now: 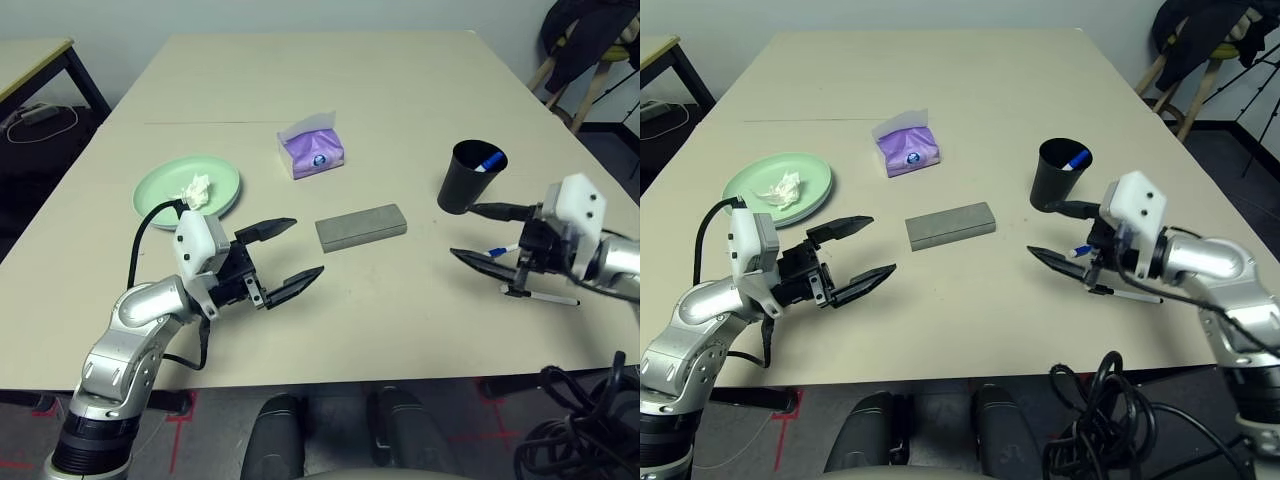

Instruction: Organize and tidy the items on the table.

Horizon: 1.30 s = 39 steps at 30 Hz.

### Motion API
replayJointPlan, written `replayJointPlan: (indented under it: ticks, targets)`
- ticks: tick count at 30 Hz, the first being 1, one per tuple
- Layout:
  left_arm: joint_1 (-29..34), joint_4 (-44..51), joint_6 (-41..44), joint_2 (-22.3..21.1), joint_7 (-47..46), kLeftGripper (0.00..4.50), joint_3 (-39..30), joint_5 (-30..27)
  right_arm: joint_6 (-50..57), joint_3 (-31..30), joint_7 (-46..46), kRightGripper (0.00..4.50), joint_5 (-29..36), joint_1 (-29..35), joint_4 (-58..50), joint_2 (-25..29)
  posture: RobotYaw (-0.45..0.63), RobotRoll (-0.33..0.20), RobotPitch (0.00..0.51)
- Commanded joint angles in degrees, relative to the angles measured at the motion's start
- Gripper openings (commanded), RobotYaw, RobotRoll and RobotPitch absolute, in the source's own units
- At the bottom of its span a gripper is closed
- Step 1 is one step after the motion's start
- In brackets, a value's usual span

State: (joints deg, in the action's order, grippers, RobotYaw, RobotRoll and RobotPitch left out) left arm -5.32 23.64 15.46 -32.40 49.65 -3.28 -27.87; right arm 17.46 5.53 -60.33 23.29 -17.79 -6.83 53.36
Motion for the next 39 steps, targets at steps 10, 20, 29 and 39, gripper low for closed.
replayJointPlan:
  ticks: [10,20,29,39]
  targets:
    - [-0.35,-1.8,-0.34,0.39,-0.87,4.45,-0.11,-0.25,14.24,-12.48,-14.35,4.5,-6.92,-13.07,1.6,13.81,-0.02,0.0,0.114]
    - [-0.78,-2.89,-0.74,0.39,-1.26,4.45,-0.68,-0.43,5.68,-13.64,-19.59,4.5,-13.59,-7.52,1.56,17.18,-0.02,0.0,0.114]
    - [-0.56,-3.05,-1.35,0.67,-1.18,4.45,-0.09,0.06,3.97,-22.95,-23.76,4.5,-24.37,-9.21,5.25,17.38,-0.01,0.0,0.114]
    - [0.37,-2.04,-1.35,0.75,-1.88,4.45,0.23,0.33,-5.54,-29.91,-26.91,4.5,-33.77,-21.51,16.5,8.03,0.02,0.0,0.122]
